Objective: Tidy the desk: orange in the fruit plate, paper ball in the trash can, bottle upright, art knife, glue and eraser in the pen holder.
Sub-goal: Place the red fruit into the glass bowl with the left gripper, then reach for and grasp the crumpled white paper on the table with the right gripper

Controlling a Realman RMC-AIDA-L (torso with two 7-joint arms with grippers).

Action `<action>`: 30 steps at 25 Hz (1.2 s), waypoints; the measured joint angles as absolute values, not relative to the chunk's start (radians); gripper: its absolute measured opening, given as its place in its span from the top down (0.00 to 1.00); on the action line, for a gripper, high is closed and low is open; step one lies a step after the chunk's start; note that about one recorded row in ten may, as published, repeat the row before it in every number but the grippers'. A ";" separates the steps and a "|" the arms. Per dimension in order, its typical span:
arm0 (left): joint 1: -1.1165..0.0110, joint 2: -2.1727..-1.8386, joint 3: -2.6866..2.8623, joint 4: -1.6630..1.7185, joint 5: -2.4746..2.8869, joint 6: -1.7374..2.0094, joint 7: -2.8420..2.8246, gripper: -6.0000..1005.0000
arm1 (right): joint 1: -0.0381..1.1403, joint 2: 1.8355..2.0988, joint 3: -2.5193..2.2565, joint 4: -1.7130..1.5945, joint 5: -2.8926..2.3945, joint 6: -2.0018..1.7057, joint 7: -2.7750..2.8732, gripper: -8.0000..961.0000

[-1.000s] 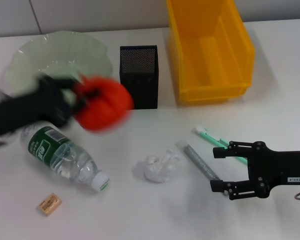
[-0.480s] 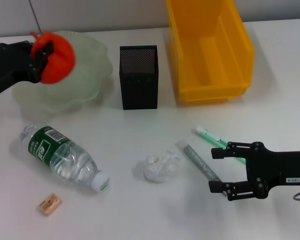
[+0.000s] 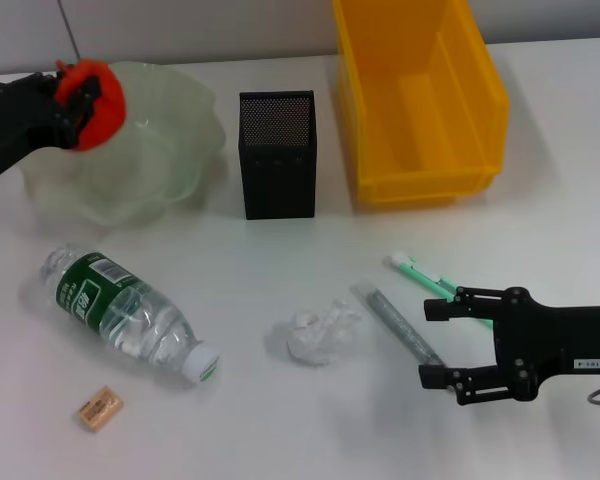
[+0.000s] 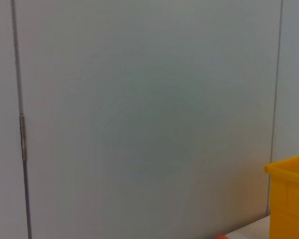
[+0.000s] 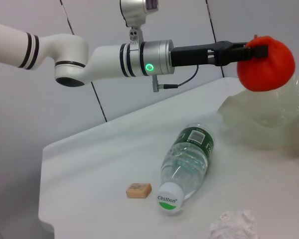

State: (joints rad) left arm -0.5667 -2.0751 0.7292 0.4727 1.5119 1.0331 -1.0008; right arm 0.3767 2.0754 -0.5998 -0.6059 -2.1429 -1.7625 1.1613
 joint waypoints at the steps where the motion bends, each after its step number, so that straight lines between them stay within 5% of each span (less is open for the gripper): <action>1: -0.566 -2.075 0.730 0.470 1.510 1.033 -1.000 0.82 | 0.376 2.075 -0.600 -0.606 -2.143 -1.761 1.161 0.13; 14: -0.496 -2.065 0.781 0.508 1.516 1.182 -1.019 0.46 | 0.382 2.074 -0.559 -0.680 -2.131 -1.831 1.252 0.13; 18: -0.427 -2.036 0.791 0.520 1.558 1.430 -1.035 0.38 | 0.408 2.074 -0.554 -0.866 -2.124 -1.864 1.451 0.13; 23: -0.364 -2.011 0.807 0.524 1.674 1.636 -1.028 0.15 | 0.503 2.054 -0.647 -1.119 -2.181 -1.972 1.694 0.13; 30: -0.365 -2.023 0.807 0.534 1.793 1.680 -1.040 0.14 | 0.713 2.026 -0.882 -1.215 -2.270 -2.033 2.006 0.13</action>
State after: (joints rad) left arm -0.3647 -2.0229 0.8069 0.5340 1.7933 1.6799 -1.0404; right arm 0.7129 2.0256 -0.8817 -1.2150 -2.2704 -2.0326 2.0064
